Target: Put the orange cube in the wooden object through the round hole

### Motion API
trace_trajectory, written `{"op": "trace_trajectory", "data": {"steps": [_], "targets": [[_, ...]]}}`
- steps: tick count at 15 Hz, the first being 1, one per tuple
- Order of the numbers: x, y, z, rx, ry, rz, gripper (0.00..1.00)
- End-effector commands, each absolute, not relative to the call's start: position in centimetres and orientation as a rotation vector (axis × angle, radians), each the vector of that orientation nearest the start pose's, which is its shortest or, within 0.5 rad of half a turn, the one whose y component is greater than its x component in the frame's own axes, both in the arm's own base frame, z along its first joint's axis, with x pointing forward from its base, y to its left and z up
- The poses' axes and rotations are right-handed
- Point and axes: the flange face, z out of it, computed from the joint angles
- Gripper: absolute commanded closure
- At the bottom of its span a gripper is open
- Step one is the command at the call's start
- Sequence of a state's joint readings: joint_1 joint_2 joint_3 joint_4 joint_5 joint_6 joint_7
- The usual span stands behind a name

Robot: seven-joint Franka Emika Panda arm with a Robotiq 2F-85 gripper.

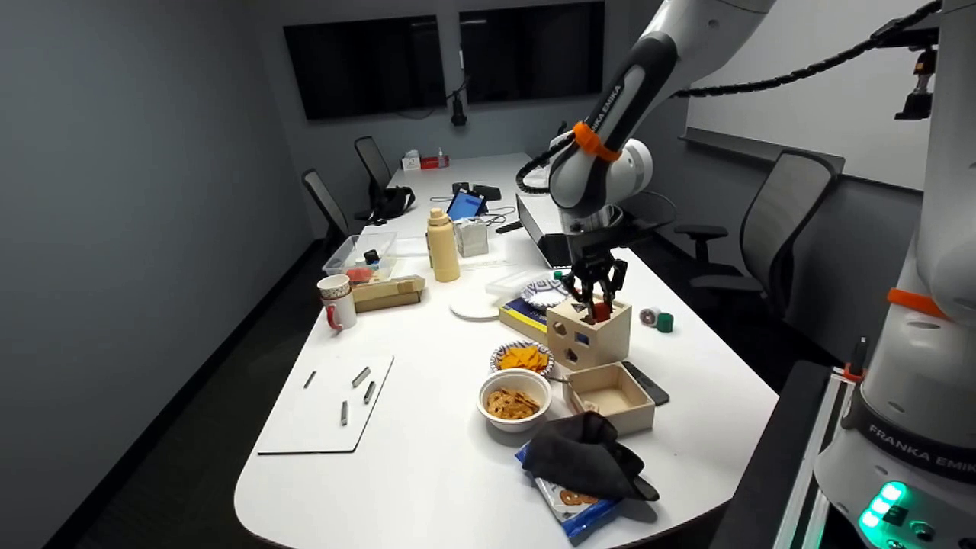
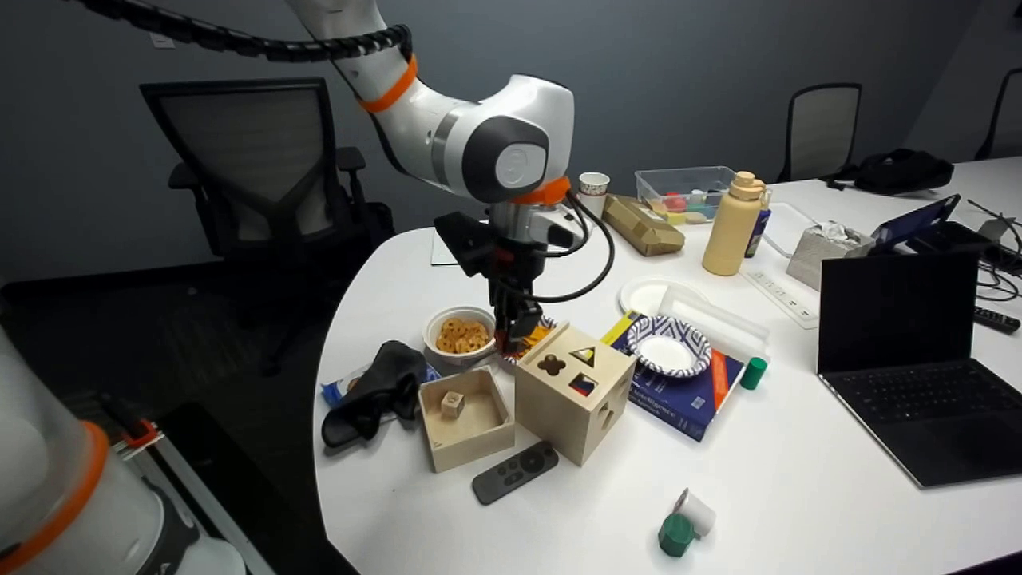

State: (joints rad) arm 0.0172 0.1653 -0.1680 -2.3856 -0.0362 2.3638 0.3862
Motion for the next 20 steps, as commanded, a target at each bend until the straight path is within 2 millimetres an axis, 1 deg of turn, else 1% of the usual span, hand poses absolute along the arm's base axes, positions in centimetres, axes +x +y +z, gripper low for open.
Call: {"op": "trace_trajectory", "data": {"steps": [1, 3, 4, 6, 9, 10, 11, 15, 20], "targets": [[49.0, -11.0, 24.0, -3.177, 0.525, 0.286, 0.91], [49.4, -12.5, 23.5, -3.19, 0.444, 0.29, 0.91], [48.5, -11.4, 24.0, -3.165, 0.548, 0.276, 0.66], [48.7, -12.4, 23.5, -3.17, 0.496, 0.289, 0.66], [49.0, -12.3, 23.2, -3.174, 0.477, 0.295, 0.66], [49.0, -12.2, 23.2, -3.175, 0.474, 0.295, 0.91], [49.1, -12.4, 23.1, -3.162, 0.466, 0.308, 0.91], [49.2, -14.0, 22.7, -3.173, 0.48, 0.276, 0.91], [49.8, -15.8, 21.9, -3.175, 0.433, 0.191, 0.91]]}}
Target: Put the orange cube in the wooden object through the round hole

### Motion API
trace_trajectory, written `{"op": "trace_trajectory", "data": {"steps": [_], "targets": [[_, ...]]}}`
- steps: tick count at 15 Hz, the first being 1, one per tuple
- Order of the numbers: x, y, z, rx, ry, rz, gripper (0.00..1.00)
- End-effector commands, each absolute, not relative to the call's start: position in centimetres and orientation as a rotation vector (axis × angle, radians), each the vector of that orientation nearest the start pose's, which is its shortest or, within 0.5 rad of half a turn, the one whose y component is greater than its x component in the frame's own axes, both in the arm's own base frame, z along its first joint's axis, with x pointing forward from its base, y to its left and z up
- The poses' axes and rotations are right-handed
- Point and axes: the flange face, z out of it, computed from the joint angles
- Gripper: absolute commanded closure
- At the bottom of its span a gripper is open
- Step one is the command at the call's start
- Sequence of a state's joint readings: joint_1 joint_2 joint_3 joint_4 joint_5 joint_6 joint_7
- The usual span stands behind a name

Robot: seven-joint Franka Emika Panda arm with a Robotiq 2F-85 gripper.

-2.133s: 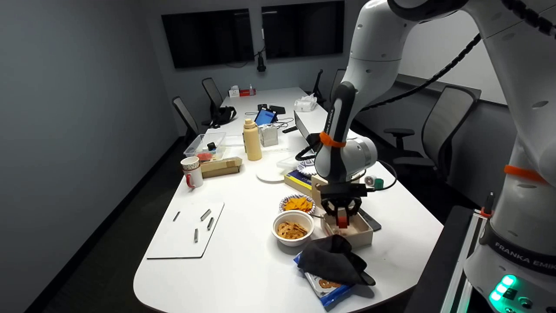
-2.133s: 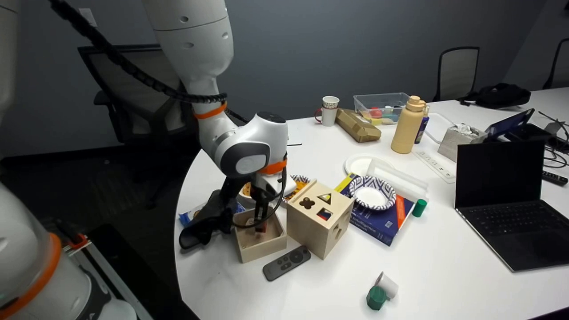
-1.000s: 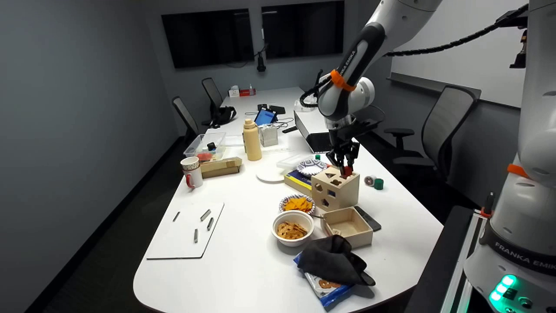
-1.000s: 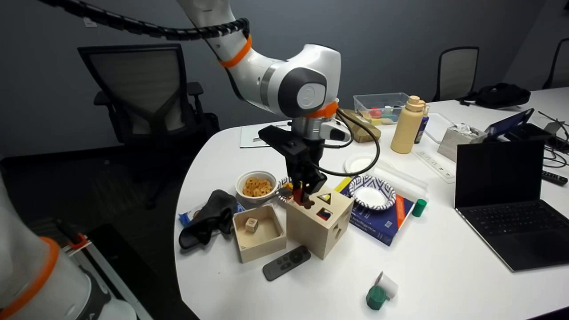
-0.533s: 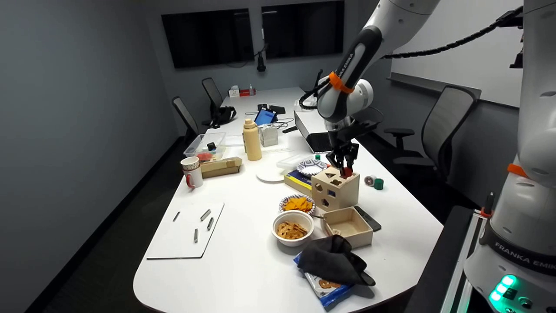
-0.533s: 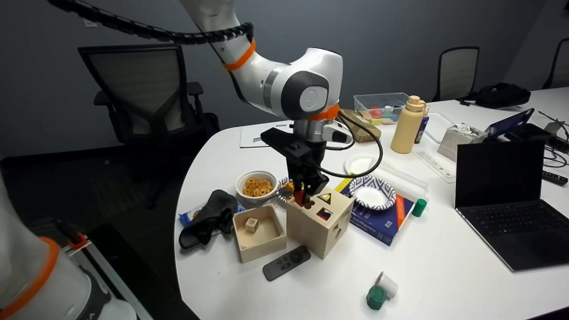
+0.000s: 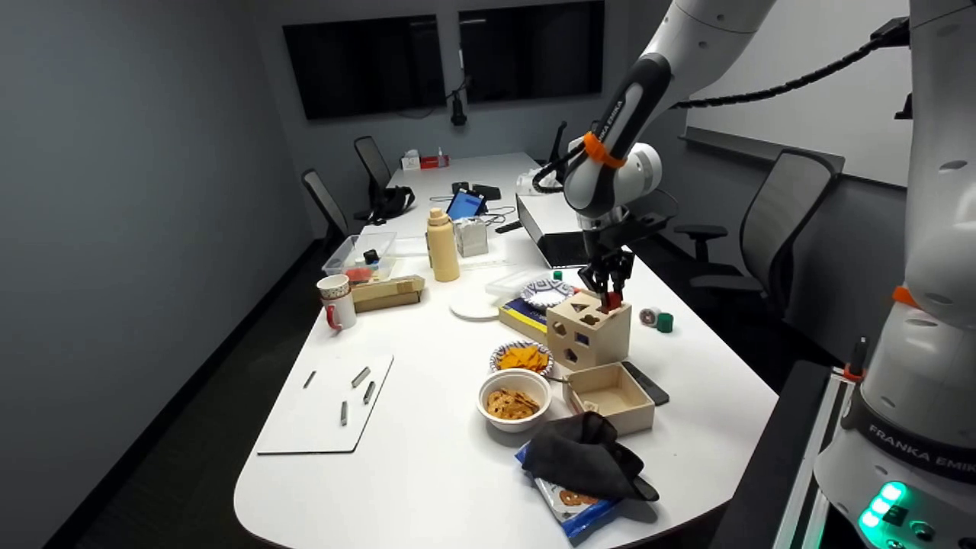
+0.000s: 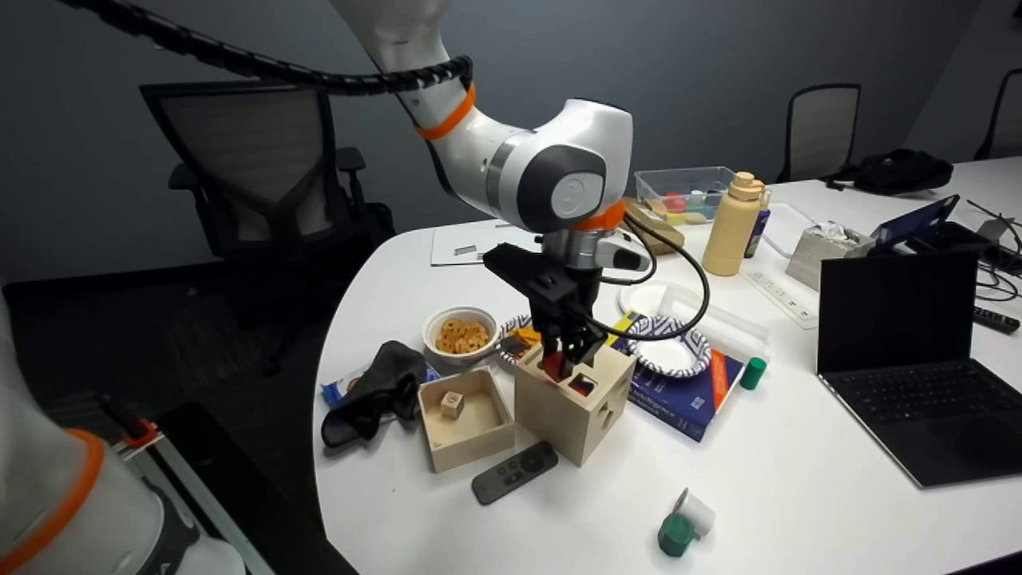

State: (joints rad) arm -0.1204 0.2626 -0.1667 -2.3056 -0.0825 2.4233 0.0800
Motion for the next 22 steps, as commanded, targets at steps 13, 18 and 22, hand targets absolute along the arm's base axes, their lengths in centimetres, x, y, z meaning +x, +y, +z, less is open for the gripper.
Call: {"op": "trace_trajectory", "data": {"steps": [13, 18, 22], "targets": [[51.1, -17.4, 20.1, -3.165, 0.292, 0.152, 0.91], [51.1, -17.9, 19.8, -3.167, 0.262, 0.16, 0.91], [51.2, -17.9, 19.4, -3.167, 0.241, 0.161, 0.91]]}}
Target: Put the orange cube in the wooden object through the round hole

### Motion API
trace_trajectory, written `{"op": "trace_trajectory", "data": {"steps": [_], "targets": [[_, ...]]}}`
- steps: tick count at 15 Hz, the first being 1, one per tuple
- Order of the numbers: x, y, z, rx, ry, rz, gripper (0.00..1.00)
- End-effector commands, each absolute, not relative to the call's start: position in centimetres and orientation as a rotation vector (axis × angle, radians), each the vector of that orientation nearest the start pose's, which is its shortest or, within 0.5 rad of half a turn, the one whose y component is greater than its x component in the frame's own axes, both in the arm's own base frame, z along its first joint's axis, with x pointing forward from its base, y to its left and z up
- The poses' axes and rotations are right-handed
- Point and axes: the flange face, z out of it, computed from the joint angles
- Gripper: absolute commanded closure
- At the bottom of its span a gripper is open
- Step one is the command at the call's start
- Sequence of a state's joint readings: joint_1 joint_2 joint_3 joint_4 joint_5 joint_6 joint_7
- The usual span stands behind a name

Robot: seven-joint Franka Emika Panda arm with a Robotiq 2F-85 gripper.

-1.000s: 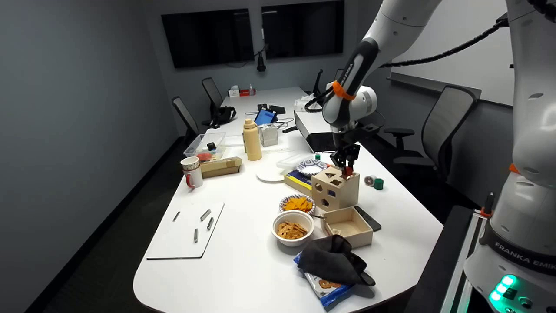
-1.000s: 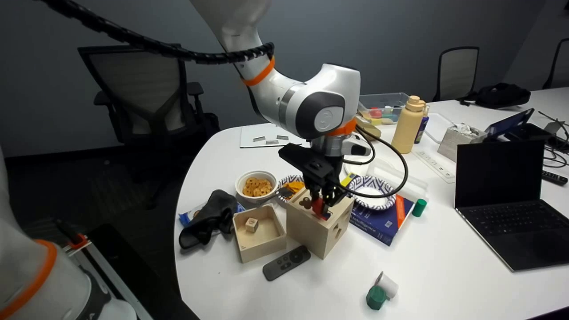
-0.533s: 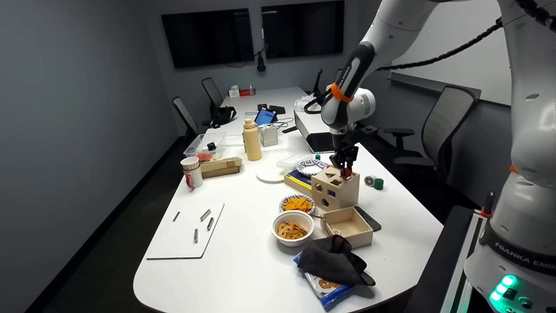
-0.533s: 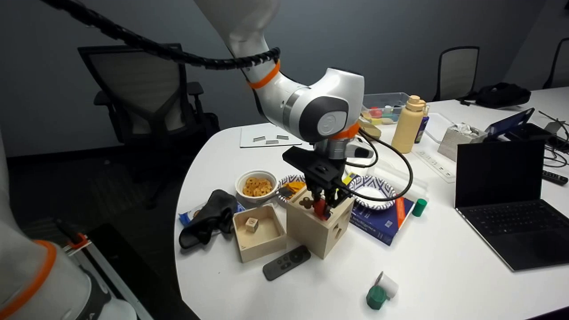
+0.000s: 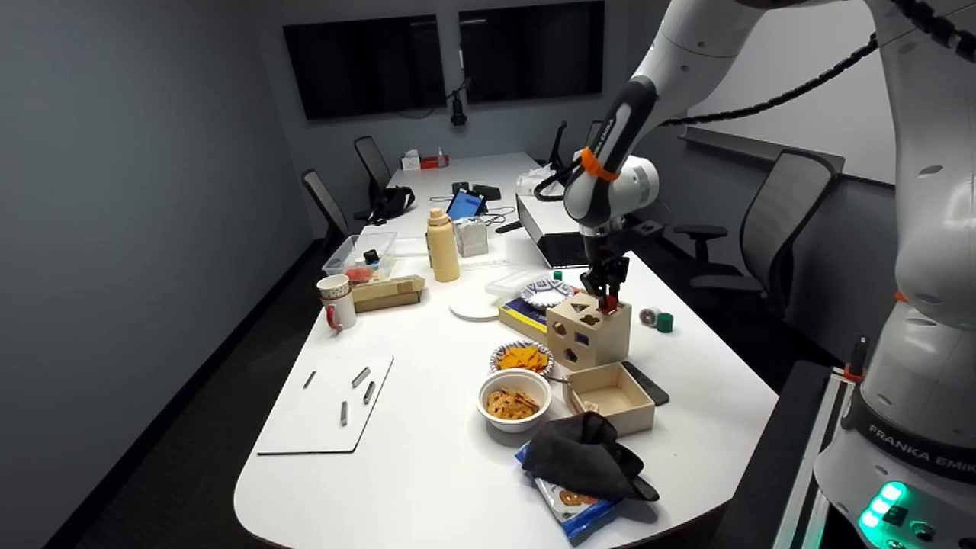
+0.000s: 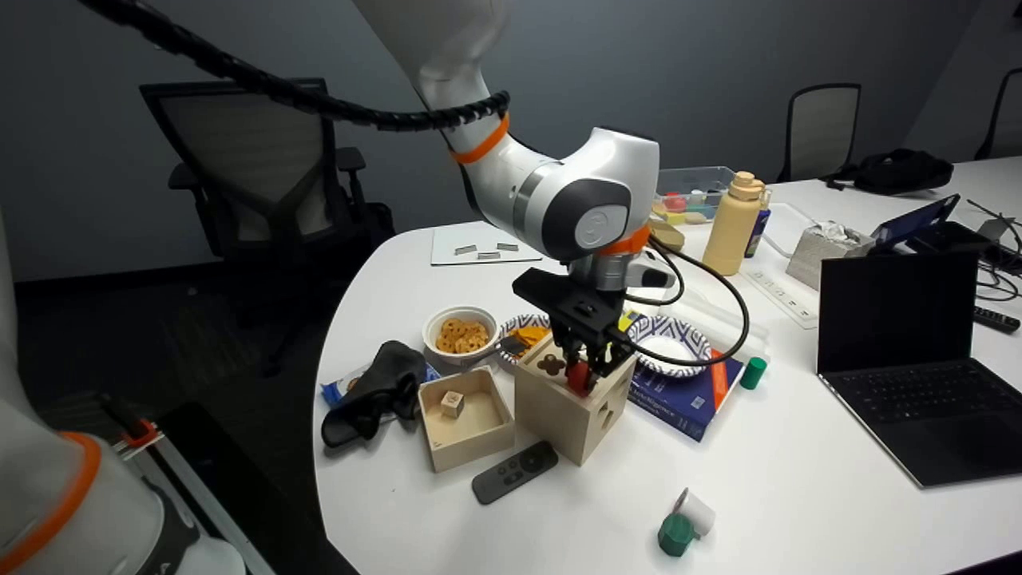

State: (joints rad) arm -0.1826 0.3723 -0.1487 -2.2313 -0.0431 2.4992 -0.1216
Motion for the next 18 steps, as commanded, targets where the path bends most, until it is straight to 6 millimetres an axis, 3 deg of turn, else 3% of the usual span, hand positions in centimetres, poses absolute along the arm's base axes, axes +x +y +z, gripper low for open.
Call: {"op": "trace_trajectory", "data": {"steps": [1, 11, 12, 14, 18], "targets": [[51.23, -17.88, 19.28, -3.166, 0.236, 0.161, 0.91], [51.29, -18.04, 18.64, -3.165, 0.234, 0.164, 0.91], [51.3, -18.06, 18.68, -3.162, 0.235, 0.159, 0.41], [51.25, -18.12, 18.76, -3.159, 0.244, 0.159, 0.36], [51.29, -18.08, 18.81, -3.149, 0.257, 0.16, 0.04]]}}
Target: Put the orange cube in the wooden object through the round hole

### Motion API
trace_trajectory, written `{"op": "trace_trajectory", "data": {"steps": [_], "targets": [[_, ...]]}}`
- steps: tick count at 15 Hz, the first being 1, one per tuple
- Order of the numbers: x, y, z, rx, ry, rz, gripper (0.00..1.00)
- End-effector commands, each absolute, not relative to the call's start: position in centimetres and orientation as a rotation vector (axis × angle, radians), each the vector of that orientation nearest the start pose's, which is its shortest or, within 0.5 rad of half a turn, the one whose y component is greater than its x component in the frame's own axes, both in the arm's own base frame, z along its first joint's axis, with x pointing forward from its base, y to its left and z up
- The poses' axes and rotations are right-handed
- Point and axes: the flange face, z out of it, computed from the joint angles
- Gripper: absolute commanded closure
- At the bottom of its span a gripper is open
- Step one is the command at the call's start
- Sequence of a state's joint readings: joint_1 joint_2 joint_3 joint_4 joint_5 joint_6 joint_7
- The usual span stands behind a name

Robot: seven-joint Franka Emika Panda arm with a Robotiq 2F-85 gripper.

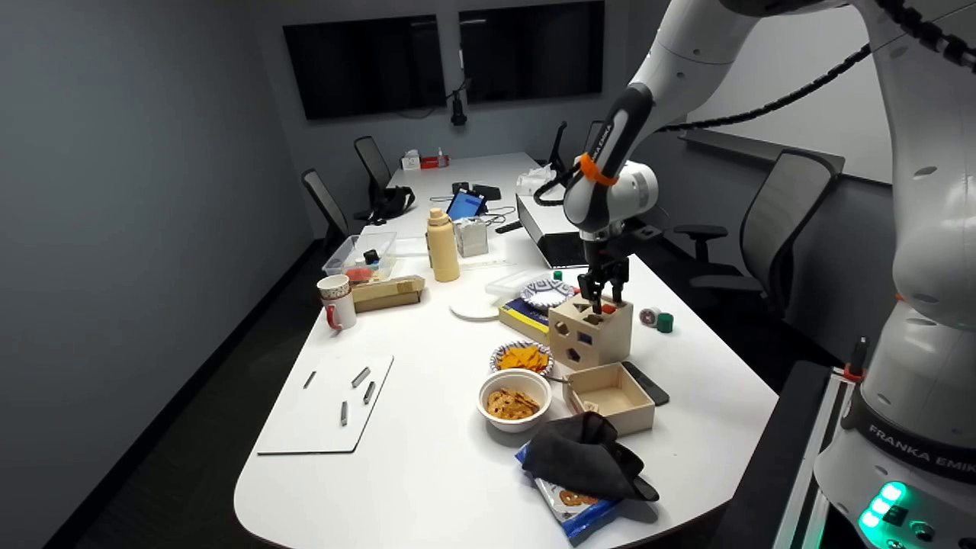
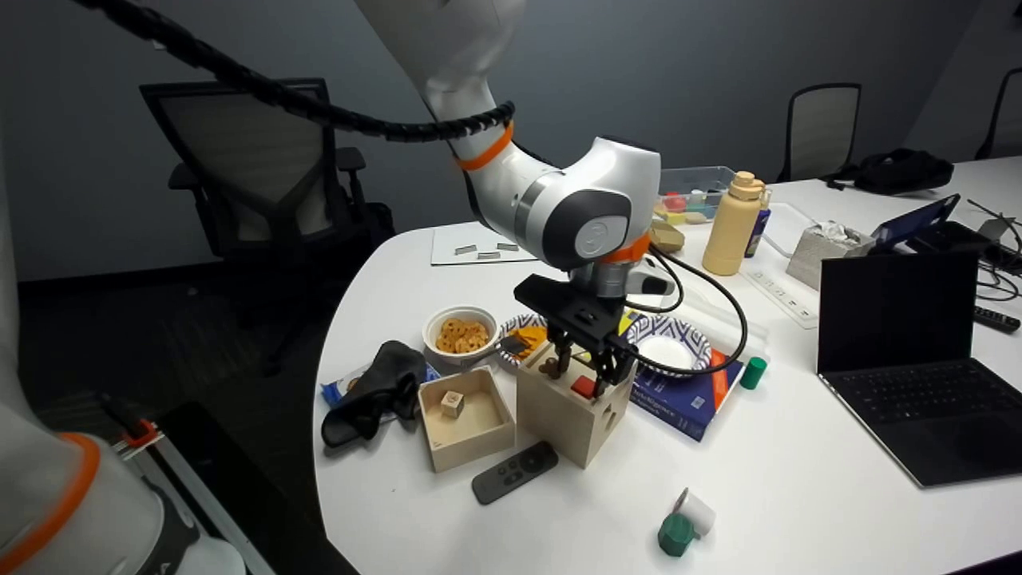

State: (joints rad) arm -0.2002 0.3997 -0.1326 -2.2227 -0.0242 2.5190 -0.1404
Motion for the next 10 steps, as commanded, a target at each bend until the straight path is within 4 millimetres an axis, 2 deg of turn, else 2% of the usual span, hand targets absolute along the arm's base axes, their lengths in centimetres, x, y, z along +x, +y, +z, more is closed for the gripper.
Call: {"op": "trace_trajectory", "data": {"steps": [1, 10], "targets": [[51.3, -18.03, 18.77, -3.147, 0.253, 0.161, 0.0], [51.41, -17.68, 18.85, -3.144, 0.245, 0.162, 0.0]]}}
